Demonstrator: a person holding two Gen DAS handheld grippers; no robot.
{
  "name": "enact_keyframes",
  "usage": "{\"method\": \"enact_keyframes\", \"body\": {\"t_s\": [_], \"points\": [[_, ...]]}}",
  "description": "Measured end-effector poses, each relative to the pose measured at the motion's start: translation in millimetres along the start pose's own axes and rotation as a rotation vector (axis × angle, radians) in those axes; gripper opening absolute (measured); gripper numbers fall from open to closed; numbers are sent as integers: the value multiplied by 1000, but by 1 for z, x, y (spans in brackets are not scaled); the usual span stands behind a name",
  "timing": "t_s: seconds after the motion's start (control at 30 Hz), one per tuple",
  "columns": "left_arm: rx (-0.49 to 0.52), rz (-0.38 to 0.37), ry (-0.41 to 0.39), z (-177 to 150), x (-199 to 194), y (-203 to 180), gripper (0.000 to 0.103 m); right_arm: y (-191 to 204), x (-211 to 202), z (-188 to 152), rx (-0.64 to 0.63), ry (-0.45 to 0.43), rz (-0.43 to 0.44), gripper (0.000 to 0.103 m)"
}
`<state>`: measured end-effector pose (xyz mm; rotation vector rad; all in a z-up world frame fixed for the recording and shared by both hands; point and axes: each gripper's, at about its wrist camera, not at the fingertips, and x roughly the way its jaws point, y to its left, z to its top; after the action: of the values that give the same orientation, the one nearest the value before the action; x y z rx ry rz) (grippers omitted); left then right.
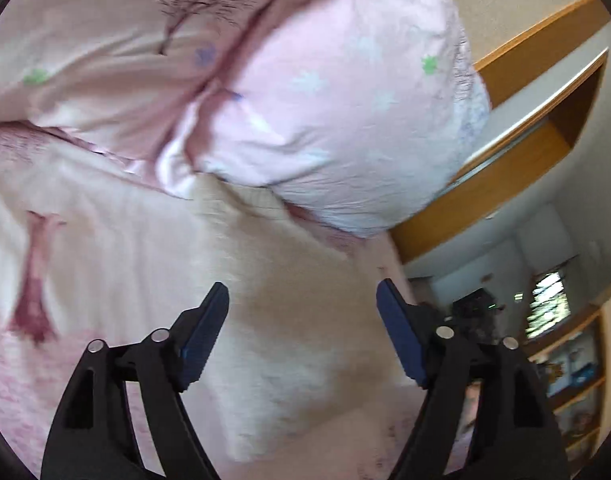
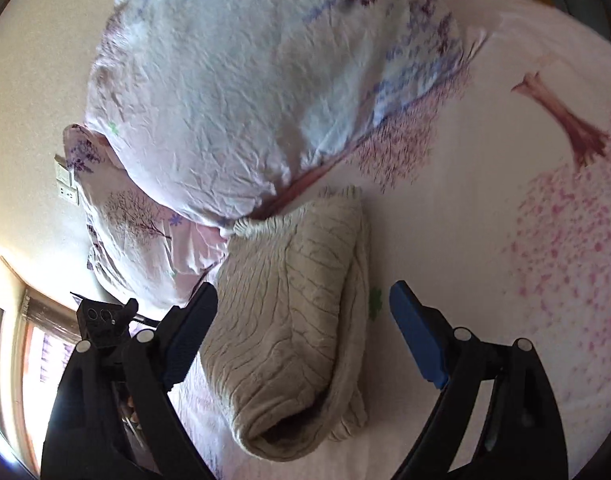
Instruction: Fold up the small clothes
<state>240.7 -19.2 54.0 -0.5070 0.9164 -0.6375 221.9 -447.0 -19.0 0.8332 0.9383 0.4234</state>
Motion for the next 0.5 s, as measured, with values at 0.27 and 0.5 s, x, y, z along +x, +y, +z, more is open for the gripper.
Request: {"method": "enact_keyframes", "body": {"t_s": [0.27, 0.5], "points": [[47, 177, 120, -12, 56, 15, 84, -6, 49, -2, 46, 126, -1, 72], [-55, 68, 131, -15, 88, 15, 65, -14, 62, -8, 127, 119, 100, 31]]}}
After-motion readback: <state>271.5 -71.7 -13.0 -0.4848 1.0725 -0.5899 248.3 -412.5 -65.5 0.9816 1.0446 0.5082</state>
